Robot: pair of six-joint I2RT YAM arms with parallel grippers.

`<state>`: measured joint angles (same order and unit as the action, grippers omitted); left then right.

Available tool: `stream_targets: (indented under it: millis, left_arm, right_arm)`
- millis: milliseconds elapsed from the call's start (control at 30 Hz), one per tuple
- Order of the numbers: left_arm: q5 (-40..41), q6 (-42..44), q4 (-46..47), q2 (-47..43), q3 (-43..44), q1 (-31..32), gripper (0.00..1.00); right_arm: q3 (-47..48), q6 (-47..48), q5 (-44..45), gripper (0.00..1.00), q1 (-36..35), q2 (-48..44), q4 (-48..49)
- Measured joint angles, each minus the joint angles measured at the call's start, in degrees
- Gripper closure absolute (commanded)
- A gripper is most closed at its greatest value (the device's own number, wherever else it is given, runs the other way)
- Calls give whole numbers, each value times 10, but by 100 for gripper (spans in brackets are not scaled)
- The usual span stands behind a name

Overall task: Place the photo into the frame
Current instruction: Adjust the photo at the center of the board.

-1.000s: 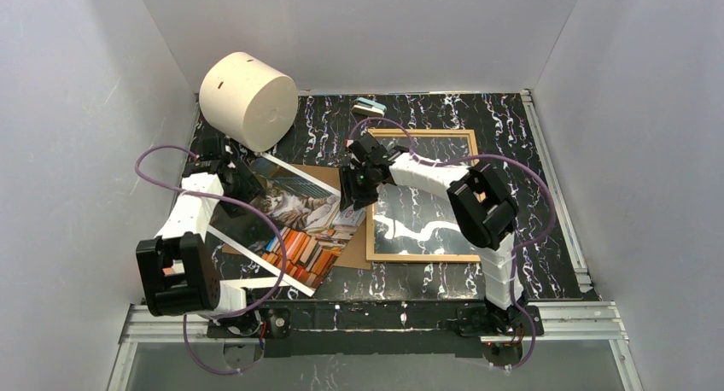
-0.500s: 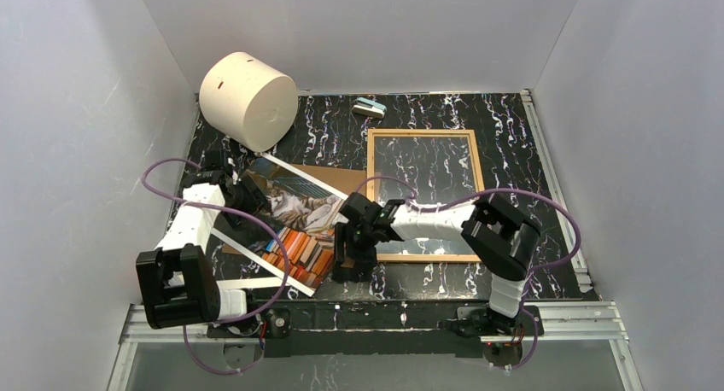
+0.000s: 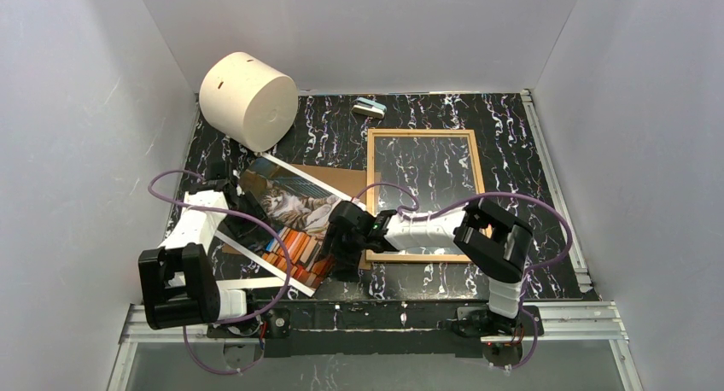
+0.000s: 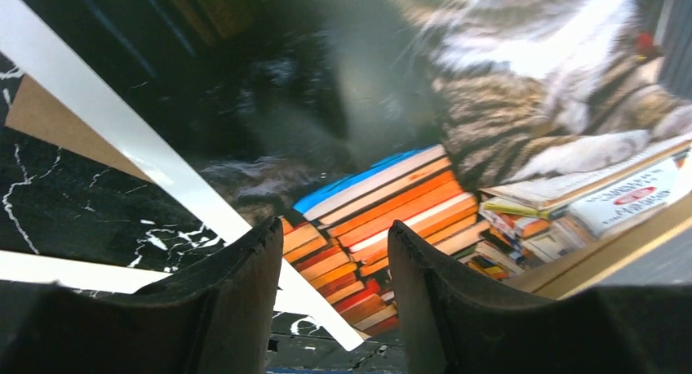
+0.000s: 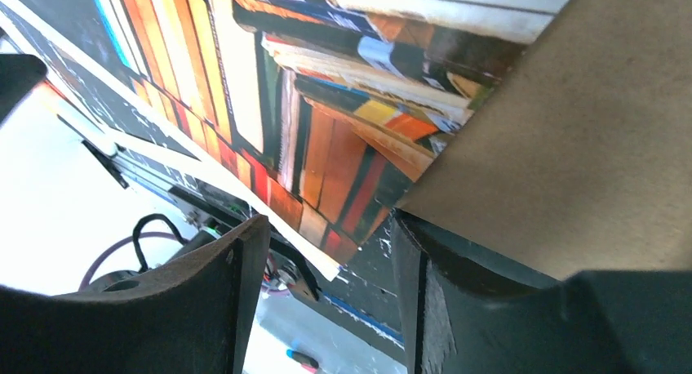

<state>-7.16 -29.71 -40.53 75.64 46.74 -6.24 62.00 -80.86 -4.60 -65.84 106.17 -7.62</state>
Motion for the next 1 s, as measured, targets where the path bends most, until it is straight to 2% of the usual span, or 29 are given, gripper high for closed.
stream_targets:
  millis: [433,733,833,1000]
  left_arm:
    - [40,-14,-9,45,-7,0,52]
    - [36,-12,-20,42,2,0,51]
    - [31,-12,-23,42,7,0,51]
    - [22,-12,-33,42,35,0,51]
  right_arm:
    - [-52,42,30,32,-6,3,186]
    - [-78,80,96,35,30,-31,229]
    - [-83,94,116,44,37,-47,237]
    - [-85,106,136,67,49,-62,247]
